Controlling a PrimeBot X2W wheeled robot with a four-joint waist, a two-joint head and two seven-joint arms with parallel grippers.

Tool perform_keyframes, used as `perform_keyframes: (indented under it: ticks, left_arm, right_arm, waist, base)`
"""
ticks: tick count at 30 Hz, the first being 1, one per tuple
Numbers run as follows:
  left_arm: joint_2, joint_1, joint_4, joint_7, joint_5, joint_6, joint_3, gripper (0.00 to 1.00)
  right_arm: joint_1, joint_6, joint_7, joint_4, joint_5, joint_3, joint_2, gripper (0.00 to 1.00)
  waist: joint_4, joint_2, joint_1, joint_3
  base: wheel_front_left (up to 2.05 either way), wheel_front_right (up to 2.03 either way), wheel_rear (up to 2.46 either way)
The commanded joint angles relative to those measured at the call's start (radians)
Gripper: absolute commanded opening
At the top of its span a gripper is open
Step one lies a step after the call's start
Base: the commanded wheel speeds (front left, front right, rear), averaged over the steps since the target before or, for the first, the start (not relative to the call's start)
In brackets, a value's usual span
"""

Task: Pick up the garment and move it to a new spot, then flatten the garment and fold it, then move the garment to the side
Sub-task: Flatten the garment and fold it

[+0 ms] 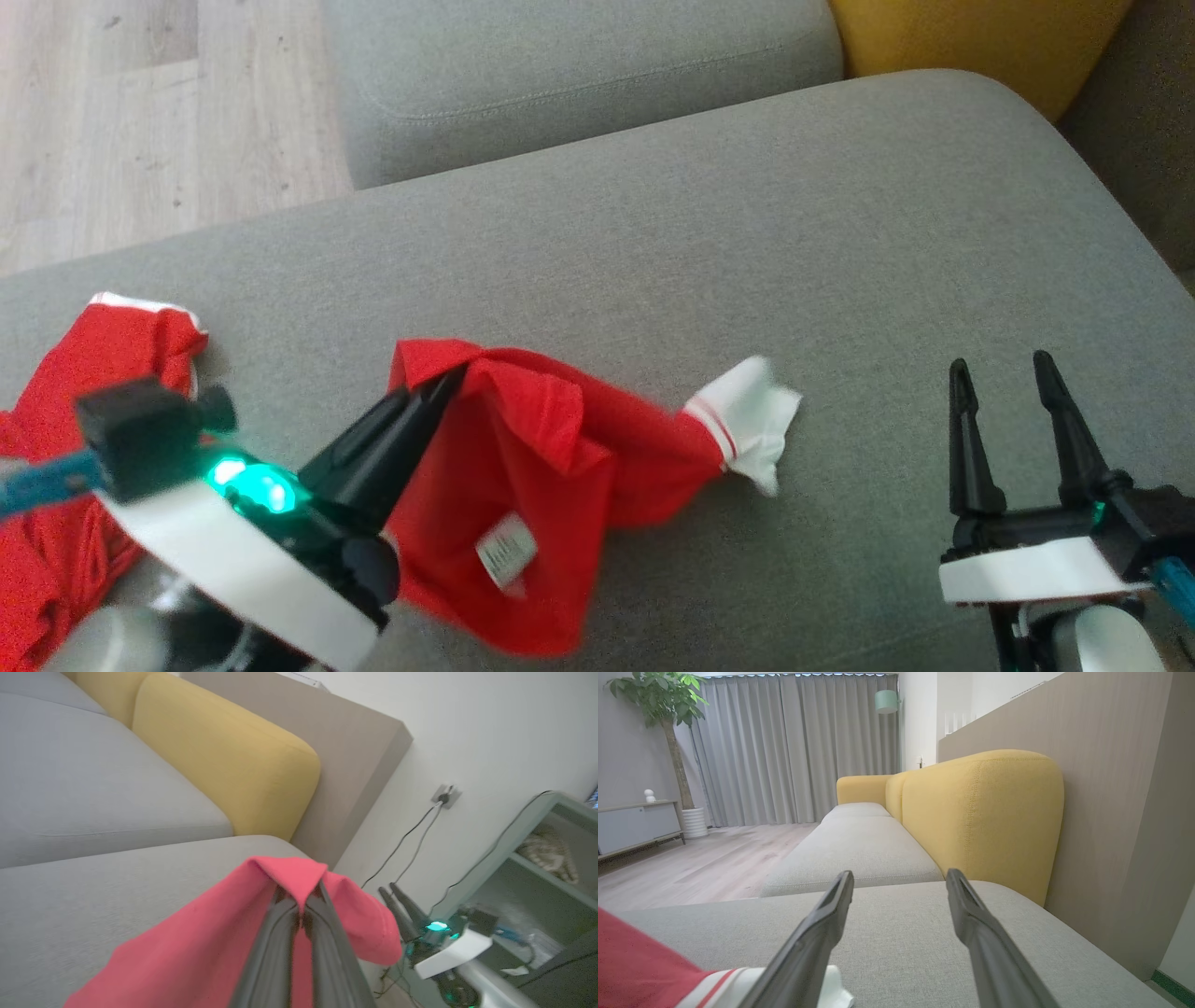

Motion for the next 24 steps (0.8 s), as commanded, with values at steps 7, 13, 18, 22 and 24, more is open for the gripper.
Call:
perform_keyframes:
  ticks: [7, 13, 18, 22, 24]
  left_arm:
    - [0.071, -0.086, -0.110, 0.115, -0.245, 0.058, 0.168, 0.00]
    - [0.130, -0.059, 0.041, 0.155, -0.316, 0.044, 0.233, 0.00]
    - [0.134, -0.018, 0.184, 0.143, -0.327, 0.029, 0.245, 0.00]
    - [0.111, 0.008, 0.278, 0.114, -0.336, 0.008, 0.249, 0.00]
    - [0.089, 0.011, 0.314, 0.094, -0.340, -0.002, 0.249, 0.11]
  right_arm:
    - [-0.030, 0.008, -0.011, -0.040, 0.036, 0.037, -0.006, 1.00]
    - [-0.041, 0.008, -0.011, -0.042, 0.041, 0.043, -0.006, 1.00]
    - [-0.052, 0.008, -0.011, -0.043, 0.037, 0.041, -0.006, 1.00]
    - [-0.058, 0.008, -0.011, -0.044, 0.033, 0.041, -0.006, 1.00]
    - [-0.060, 0.008, -0.011, -0.045, 0.032, 0.038, -0.006, 1.00]
  waist:
    - [-0.021, 0.0000, 0.0001, 0.011]
    - [-0.035, 0.0000, 0.0001, 0.038]
    - [-0.046, 0.0000, 0.0001, 0.058]
    - [-0.051, 0.0000, 0.0001, 0.073]
    - [-0.049, 0.0000, 0.0001, 0.081]
  base:
    - [0.00, 0.00, 0.00]
    - [0.00, 0.00, 0.00]
    - [0.00, 0.00, 0.00]
    - [0.00, 0.00, 0.00]
    - [0.00, 0.00, 0.00]
